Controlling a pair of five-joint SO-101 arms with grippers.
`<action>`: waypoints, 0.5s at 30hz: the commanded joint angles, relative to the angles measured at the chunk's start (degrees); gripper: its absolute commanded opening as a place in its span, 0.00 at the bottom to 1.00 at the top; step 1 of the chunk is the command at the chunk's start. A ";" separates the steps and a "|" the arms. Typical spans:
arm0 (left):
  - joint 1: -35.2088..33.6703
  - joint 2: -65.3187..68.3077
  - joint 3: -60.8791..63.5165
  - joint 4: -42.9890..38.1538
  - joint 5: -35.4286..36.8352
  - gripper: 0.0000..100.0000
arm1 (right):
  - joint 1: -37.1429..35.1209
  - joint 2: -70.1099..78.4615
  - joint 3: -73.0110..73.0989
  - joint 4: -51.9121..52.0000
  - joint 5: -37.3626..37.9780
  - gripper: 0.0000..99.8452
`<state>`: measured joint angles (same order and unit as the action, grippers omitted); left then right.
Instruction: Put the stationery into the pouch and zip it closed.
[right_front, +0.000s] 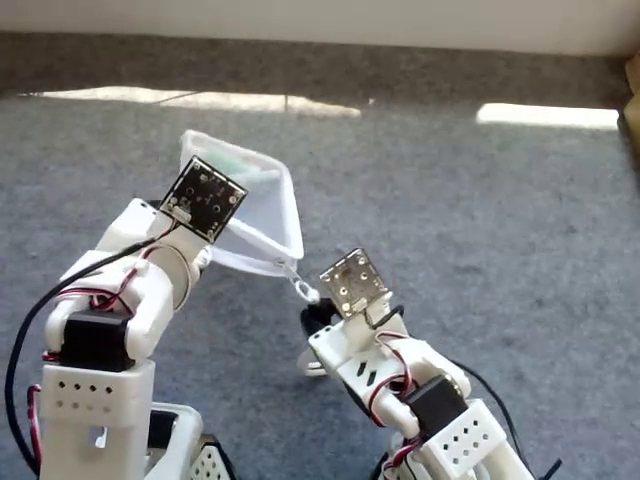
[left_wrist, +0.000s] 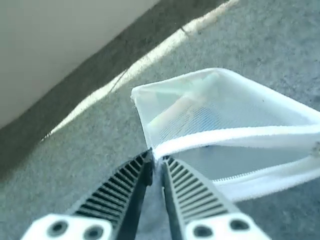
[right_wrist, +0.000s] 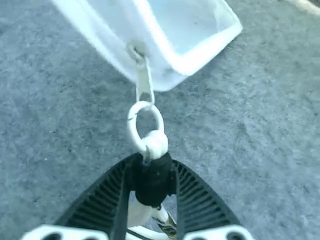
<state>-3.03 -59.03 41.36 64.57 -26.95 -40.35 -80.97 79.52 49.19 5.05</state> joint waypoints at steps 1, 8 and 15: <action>5.49 -0.22 2.07 -8.18 -0.35 0.02 | -2.42 -0.48 -2.59 2.15 0.97 0.00; 14.29 -0.22 10.15 -23.03 3.34 0.03 | -2.42 -0.48 -2.59 3.03 1.05 0.00; 14.73 -0.13 12.53 -31.65 12.84 0.14 | -3.38 -2.95 -2.68 5.05 1.14 0.00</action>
<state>10.95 -59.74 54.02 36.62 -18.15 -42.02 -80.62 79.43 53.58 5.23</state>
